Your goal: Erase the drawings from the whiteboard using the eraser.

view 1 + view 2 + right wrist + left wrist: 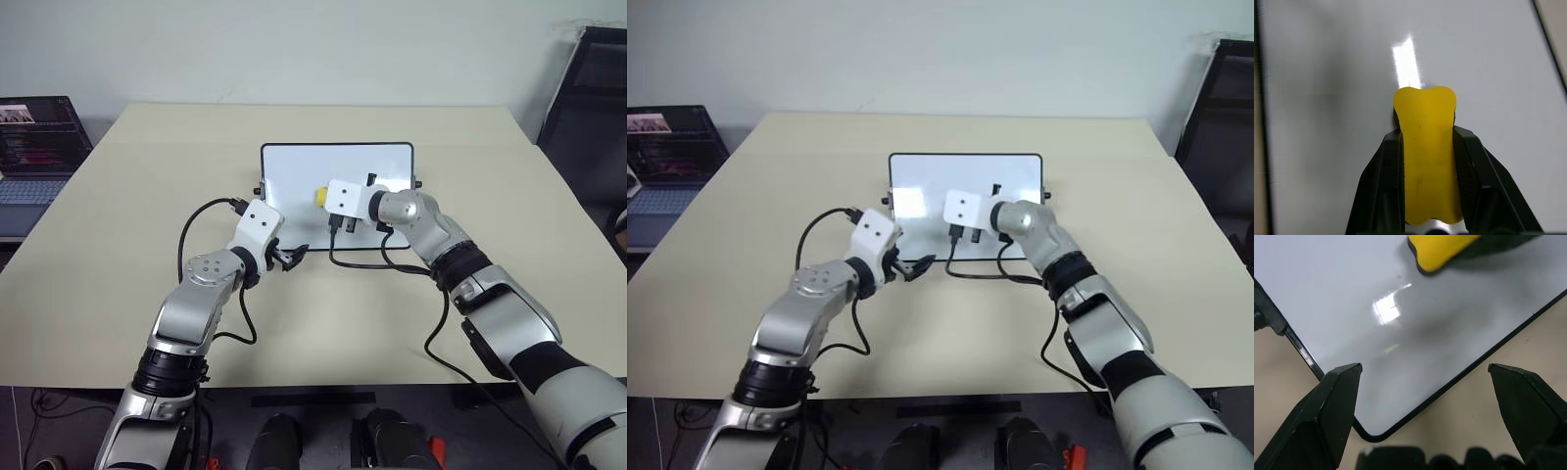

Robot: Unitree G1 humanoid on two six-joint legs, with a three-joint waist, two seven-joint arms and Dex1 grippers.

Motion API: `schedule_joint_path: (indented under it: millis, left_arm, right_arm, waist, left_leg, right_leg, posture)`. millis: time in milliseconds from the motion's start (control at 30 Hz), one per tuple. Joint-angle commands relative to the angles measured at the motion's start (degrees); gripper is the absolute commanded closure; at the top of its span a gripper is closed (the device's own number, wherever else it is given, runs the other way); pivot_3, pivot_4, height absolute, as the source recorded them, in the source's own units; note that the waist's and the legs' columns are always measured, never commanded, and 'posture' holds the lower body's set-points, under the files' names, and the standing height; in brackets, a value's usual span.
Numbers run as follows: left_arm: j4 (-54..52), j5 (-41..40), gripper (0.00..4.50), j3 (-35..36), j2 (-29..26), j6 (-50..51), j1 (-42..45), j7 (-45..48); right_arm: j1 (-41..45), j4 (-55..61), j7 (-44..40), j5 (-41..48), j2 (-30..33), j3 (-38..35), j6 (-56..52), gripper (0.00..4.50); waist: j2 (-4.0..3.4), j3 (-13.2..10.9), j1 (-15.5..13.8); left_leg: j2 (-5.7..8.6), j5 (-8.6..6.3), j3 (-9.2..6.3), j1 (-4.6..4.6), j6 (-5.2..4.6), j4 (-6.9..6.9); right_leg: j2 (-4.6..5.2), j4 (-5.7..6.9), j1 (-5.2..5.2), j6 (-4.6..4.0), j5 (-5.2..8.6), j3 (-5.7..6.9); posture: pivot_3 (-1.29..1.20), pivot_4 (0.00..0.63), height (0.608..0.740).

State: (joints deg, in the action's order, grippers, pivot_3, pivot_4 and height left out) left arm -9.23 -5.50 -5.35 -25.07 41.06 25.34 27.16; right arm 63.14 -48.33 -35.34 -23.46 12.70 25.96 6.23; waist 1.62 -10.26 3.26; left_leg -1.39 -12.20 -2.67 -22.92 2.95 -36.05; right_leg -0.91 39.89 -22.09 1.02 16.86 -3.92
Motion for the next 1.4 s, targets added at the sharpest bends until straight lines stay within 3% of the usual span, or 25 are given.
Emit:
schedule_joint_path:
  millis: [33, 167, 600, 967, 1400]
  left_arm:
    - [-3.2, -0.1, 0.00, 0.2, -0.4, 0.0, 0.7, 0.1]
    - [-3.3, -0.1, 0.00, 0.0, -0.5, 0.2, 0.7, 0.2]
    - [-3.9, -0.1, 0.00, -0.3, -0.3, 0.8, 0.4, 0.0]
    - [-3.1, 0.0, 0.00, -0.7, 0.0, 0.3, 1.1, 0.1]
    - [-2.4, -0.2, 0.00, -1.0, 0.3, -0.3, 1.7, 0.2]
  right_arm:
    - [-0.5, 0.7, 0.7, -0.7, -0.1, -0.2, -1.6, 3.50]
    - [1.7, -0.2, 6.0, -0.6, -1.2, -1.8, 0.0, 3.50]
    - [1.8, -1.5, 4.7, -1.3, -5.4, 0.0, -1.4, 3.50]
    - [3.0, -5.4, 5.6, 0.0, 0.8, -3.3, -2.5, 3.50]
    - [-6.7, 8.4, 1.5, -0.8, 8.8, -3.7, -3.5, 3.50]
  waist:
    - [0.00, 0.0, 0.0]
    - [0.00, 0.0, 0.0]
    - [-0.01, 0.0, 0.0]
    - [0.00, 0.0, -0.6]
    - [0.01, 0.0, -0.6]
  left_leg:
    - [0.00, 0.00, 0.00, 0.00, 0.00, -0.01]
    - [-0.02, 0.01, 0.00, 0.01, 0.01, -0.01]
    - [-0.01, -0.01, -0.02, -0.16, 0.03, 0.09]
    - [0.06, 0.00, -0.10, -0.11, 0.02, 0.02]
    - [0.06, 0.01, -0.07, -0.01, 0.02, -0.01]
  right_leg:
    - [0.00, 0.01, 0.00, 0.00, 0.00, 0.01]
    - [-0.01, 0.02, 0.00, 0.00, 0.00, -0.01]
    - [0.00, -0.11, -0.15, -0.03, 0.02, -0.02]
    - [0.02, -0.09, -0.03, -0.03, 0.02, 0.01]
    - [0.02, -0.13, 0.14, 0.08, 0.08, -0.03]
  posture:
    - [0.00, 0.150, 0.740]
    - [0.00, 0.150, 0.740]
    - [0.00, 0.150, 0.740]
    - [0.00, 0.150, 0.740]
    - [0.00, 0.150, 0.740]
